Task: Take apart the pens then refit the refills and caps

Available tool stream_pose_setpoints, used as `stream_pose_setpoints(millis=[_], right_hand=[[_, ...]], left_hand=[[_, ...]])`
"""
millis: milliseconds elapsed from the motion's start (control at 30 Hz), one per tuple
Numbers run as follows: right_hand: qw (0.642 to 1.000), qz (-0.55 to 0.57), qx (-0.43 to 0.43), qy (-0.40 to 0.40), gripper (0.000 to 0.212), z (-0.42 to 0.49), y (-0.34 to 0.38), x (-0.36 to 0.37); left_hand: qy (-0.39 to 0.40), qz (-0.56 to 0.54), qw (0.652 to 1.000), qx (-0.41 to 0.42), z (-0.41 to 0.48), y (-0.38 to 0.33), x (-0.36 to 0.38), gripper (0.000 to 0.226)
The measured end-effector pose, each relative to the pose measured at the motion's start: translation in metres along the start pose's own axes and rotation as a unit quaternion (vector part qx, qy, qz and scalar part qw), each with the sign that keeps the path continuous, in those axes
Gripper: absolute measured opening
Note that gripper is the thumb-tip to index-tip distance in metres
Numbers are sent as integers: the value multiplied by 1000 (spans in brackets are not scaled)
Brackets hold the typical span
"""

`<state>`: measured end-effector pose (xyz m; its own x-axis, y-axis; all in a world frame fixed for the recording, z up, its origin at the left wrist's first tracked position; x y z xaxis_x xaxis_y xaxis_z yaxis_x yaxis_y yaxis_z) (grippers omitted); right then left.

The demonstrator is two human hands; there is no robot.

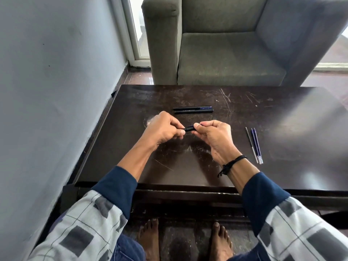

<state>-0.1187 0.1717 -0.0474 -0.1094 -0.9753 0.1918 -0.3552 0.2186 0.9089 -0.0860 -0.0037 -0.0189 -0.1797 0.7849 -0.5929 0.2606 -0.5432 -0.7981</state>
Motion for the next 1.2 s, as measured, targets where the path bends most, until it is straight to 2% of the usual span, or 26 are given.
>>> stream_pose_setpoints(millis=[200, 300, 433, 733, 967, 1200], right_hand=[[999, 46, -4, -3, 18, 2, 7, -1], [998, 59, -19, -2, 18, 6, 20, -1], [997, 52, -35, -43, 16, 23, 26, -15], [991, -16, -41, -128, 9, 63, 8, -34], [978, -72, -61, -187, 9, 81, 16, -39], [963, -157, -93, -196, 9, 95, 19, -36]], left_hand=[[-32, 6, 999, 42, -3, -12, 0, 5], [-44, 29, 996, 74, 5, -18, -13, 15], [-92, 50, 993, 50, 13, -3, -32, 18], [-169, 59, 984, 24, 29, 12, 3, 21], [-225, 39, 974, 8, 51, 16, 15, 13], [-257, 26, 966, 4, 62, 22, 15, 15]])
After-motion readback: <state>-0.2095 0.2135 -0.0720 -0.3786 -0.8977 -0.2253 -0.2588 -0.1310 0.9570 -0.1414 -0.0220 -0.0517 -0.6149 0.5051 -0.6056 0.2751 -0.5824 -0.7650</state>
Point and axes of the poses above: each hand's wrist, its own z-axis towards the middle knuckle, its own x-axis out of the palm, y = z × x, the point moved 7 cm from there along z, towards the middle knuckle, and after that the axes turned 8 degrees about -y, right-handed, at the moved point
